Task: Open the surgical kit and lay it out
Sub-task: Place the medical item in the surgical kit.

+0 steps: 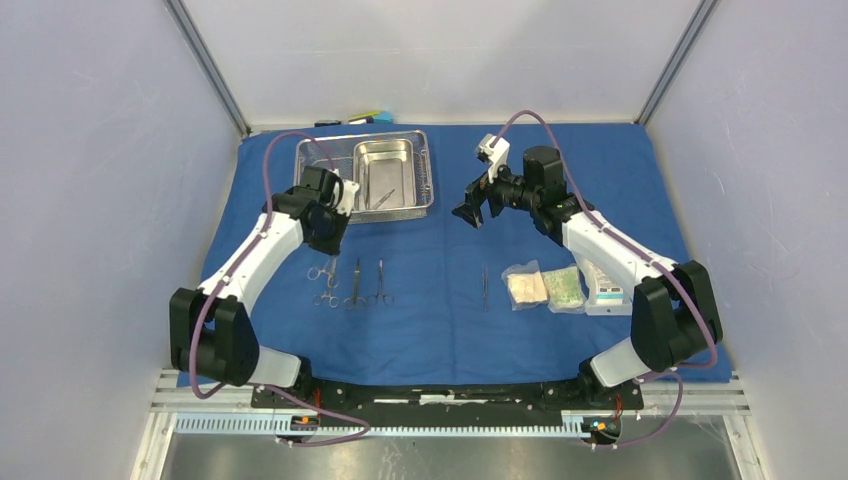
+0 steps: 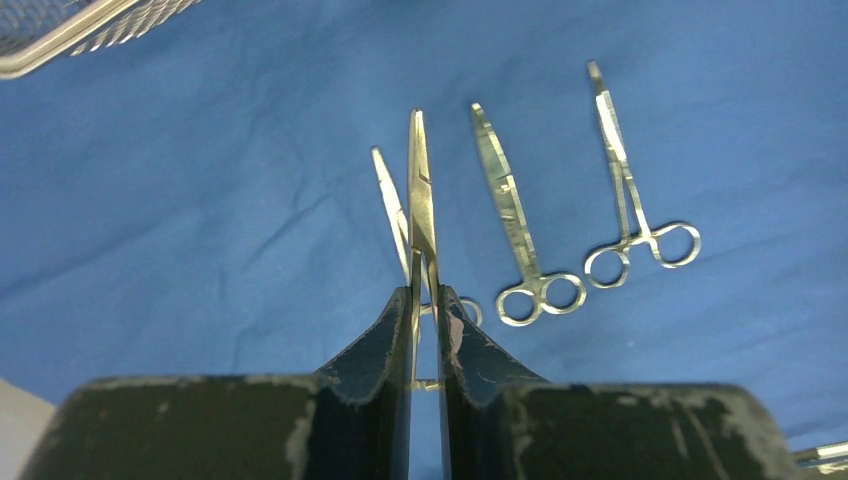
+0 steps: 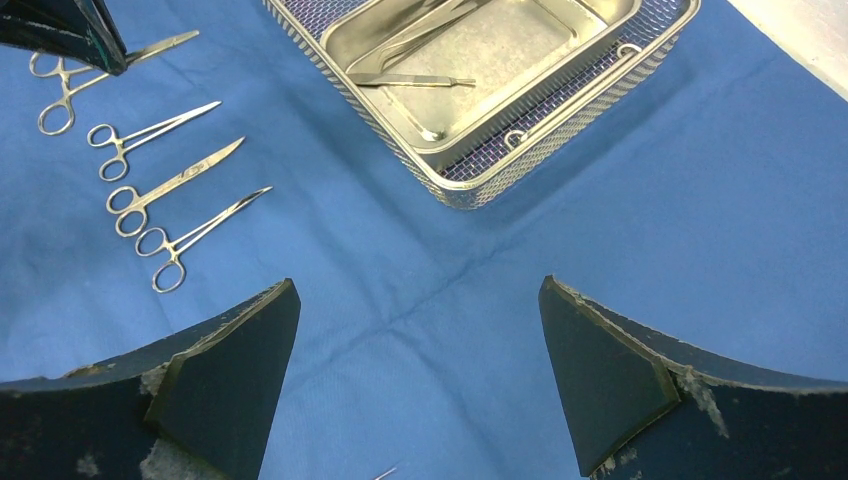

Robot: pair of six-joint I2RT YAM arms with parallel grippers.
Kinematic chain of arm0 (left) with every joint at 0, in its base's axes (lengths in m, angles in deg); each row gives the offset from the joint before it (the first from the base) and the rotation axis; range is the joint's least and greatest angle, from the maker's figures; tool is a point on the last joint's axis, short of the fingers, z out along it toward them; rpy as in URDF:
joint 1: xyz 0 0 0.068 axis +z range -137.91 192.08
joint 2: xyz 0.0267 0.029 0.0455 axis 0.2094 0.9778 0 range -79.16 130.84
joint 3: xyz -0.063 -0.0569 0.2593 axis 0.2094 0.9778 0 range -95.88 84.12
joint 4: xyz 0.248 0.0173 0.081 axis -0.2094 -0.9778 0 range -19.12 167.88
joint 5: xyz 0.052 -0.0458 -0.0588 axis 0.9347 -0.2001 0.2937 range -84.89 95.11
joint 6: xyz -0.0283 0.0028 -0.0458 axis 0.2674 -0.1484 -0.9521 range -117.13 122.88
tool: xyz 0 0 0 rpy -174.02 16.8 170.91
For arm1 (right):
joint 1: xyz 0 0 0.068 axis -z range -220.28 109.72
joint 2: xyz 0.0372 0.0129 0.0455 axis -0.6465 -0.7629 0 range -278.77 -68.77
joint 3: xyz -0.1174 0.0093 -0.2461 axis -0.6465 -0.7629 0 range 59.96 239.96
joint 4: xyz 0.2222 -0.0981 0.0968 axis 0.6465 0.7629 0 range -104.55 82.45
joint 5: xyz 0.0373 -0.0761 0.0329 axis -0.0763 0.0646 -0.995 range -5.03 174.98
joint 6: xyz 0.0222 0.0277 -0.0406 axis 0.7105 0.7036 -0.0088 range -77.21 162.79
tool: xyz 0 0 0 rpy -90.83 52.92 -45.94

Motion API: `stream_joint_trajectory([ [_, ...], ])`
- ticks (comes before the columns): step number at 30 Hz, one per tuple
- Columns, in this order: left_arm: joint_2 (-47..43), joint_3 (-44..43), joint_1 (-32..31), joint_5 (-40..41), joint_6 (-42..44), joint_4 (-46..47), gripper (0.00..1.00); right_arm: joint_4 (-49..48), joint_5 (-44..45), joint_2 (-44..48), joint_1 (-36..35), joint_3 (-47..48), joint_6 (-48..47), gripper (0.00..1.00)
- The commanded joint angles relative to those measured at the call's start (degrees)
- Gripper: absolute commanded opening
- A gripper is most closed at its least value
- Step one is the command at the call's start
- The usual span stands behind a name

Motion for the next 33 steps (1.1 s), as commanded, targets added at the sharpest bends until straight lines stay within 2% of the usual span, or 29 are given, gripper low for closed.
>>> stream_joint_trajectory([
  [1, 0.1, 1.1, 3.4, 2.0, 4.4, -1.8, 0.02, -2.3, 0.3, 2.0, -0.1, -0.6, -0.9, 0.98],
  [19, 6.3, 4.4, 12.7, 2.5, 8.3, -2.2, 0.02, -2.7, 0.1, 2.7, 0.0, -1.1, -0.5, 0.98],
  [33, 11.0, 5.6, 16.4, 2.3, 8.7, 0.2, 0.02, -3.0, -0.2, 2.7, -0.1, -1.6, -0.5, 0.98],
])
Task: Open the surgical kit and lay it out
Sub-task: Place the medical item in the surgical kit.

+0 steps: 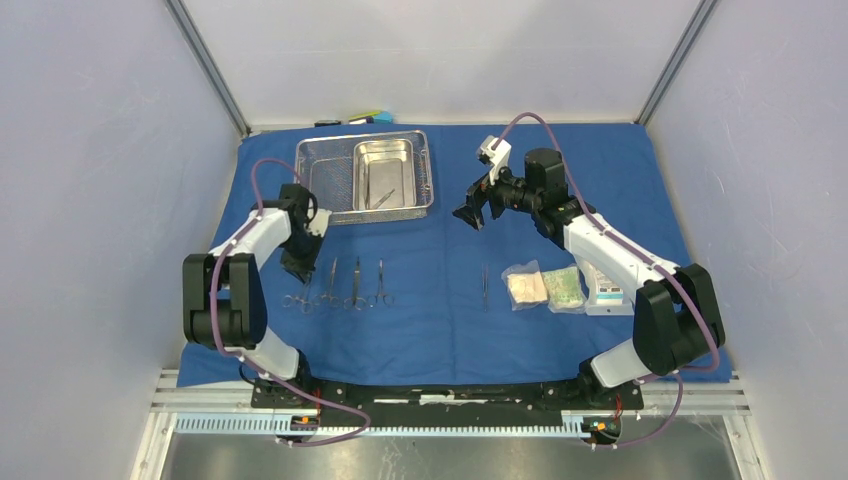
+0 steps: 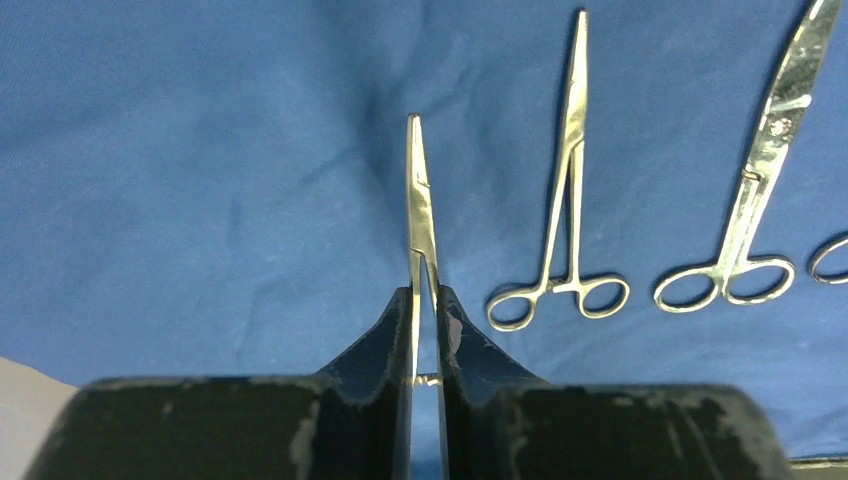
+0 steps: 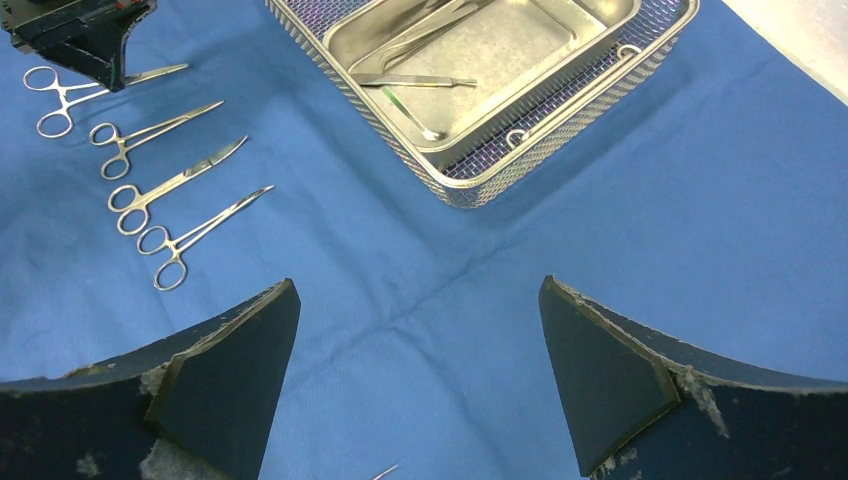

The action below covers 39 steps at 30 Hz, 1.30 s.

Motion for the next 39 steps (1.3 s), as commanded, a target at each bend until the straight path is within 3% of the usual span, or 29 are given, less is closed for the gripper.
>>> stream_joint_trajectory([
  [1, 0.9, -0.3, 2.0, 0.1, 2.1, 2.3, 0.02, -2.2, -0.3, 1.6, -0.1, -0.3, -0.4, 0.98],
  [19, 4.7, -3.5, 4.3, -1.6, 1.6, 3.0, 0.02, -1.9, -0.6, 2.0, 0.0, -0.4, -0.8, 0.98],
  [31, 1.1, -3.9, 4.3, -4.9, 0.3, 0.7, 0.26, -2.1, -0.9, 2.6, 0.0, -0.9, -1.1, 0.98],
  [39, 6.5, -5.2, 4.3, -4.8, 0.6, 1.0, 0.32, -2.1, -1.4, 2.7, 0.0, -0.9, -1.2, 0.98],
])
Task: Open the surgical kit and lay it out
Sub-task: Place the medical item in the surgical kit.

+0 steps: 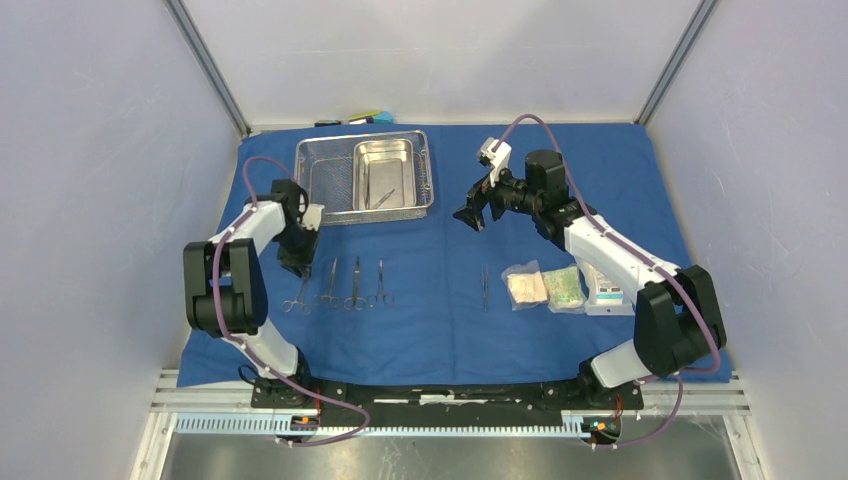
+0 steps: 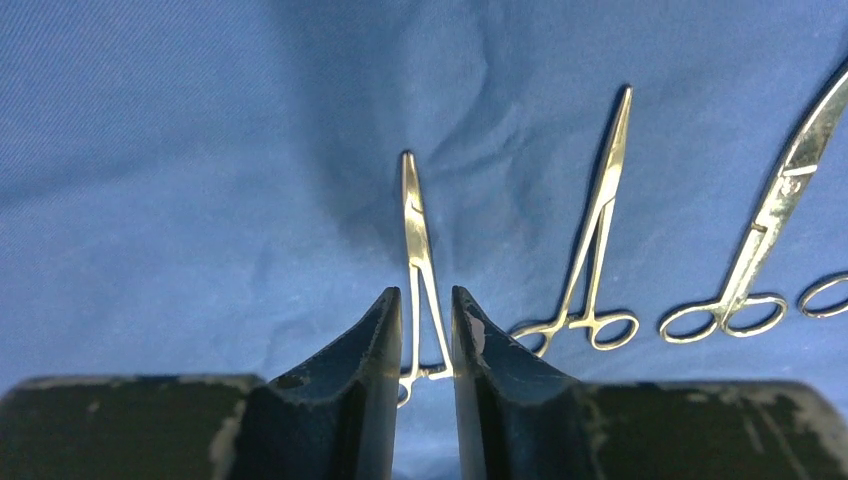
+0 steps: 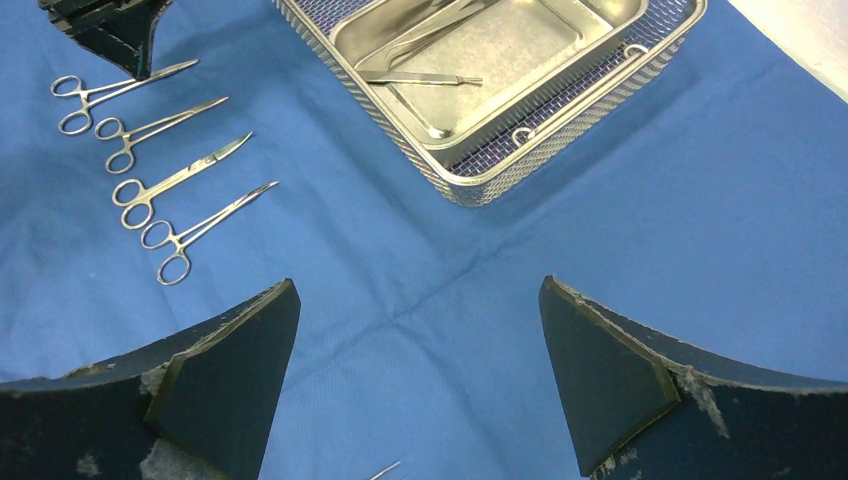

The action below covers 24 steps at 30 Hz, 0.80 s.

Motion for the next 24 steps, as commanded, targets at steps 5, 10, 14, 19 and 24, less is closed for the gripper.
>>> stream_joint_trajectory([
  [5, 4.0, -2.8, 0.3, -0.9, 0.5, -0.3, 0.33, -1.6, -0.8, 2.4, 0.1, -0.2, -1.3, 0.98],
  [10, 5.0, -3.1, 0.3, -0.4, 0.5, -0.3, 0.33, -1.6, -0.9, 2.1, 0.0, -0.3, -1.3, 0.98],
  [14, 5.2, -3.1, 0.3, -0.5, 0.5, -0.3, 0.29, -1.6, -1.0, 1.7, 0.0, -0.2, -1.2, 0.98],
  [19, 5.5, -3.5, 0.3, -0.6, 0.4, -0.4, 0.17, -1.6, -1.0, 1.7, 0.0, -0.3, -1.1, 0.98],
  [24, 5.6, -5.0, 0.3, 0.0, 0.1, -0.4, 0.1, -1.6, -1.0, 1.8, 0.0, -0.3, -1.1, 0.98],
])
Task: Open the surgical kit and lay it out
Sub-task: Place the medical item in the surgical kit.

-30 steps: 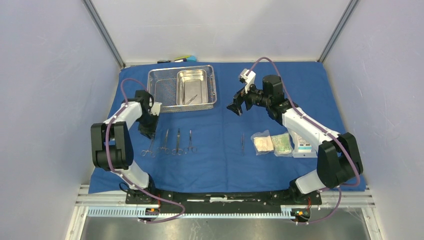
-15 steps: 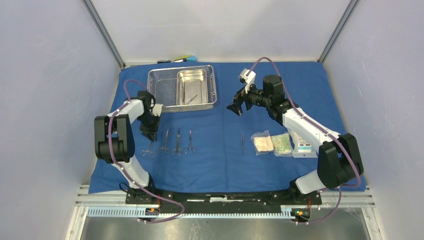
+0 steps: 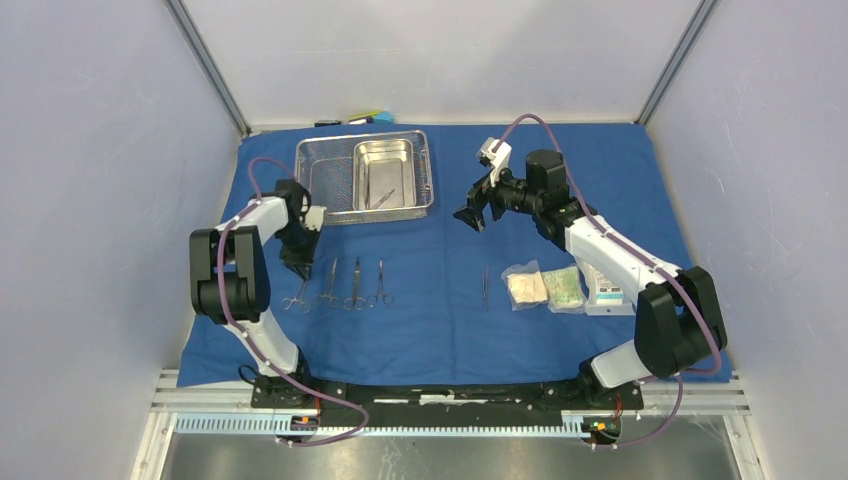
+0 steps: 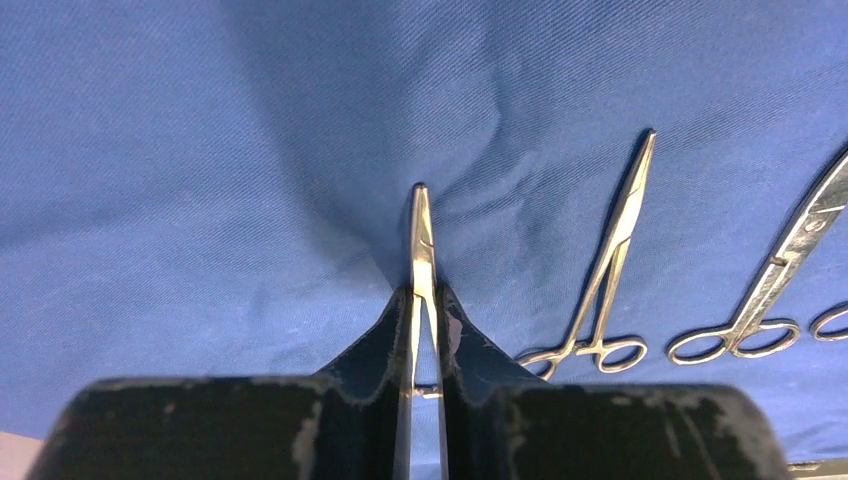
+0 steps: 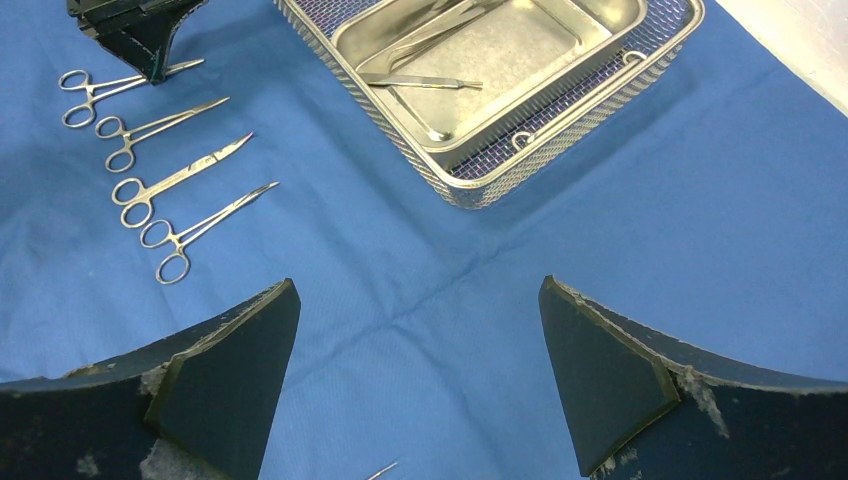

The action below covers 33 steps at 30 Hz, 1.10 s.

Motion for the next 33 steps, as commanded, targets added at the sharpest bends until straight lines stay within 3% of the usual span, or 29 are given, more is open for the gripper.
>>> stream_joint_trajectory([
  [1, 0.4, -3.2, 0.3, 0.2, 0.0, -0.2, 0.09, -1.6, -0.7, 1.4, 0.1, -0.2, -0.5, 0.98],
  [18, 3.0, -5.4, 0.4, 0.4, -2.9, -0.7, 0.09, -1.5, -0.7, 2.5, 0.0, -0.9, -0.9, 0.98],
  [29, -0.1, -5.8, 0.3, 0.4, -3.4, -0.7, 0.29, -1.2, -0.5, 2.9, 0.0, -0.7, -1.3, 0.98],
  [33, -3.9, -5.9, 0.3, 0.6, -3.6, -0.7, 0.45, -0.2, 0.3, 3.5, 0.0, -0.2, -2.2, 0.98],
])
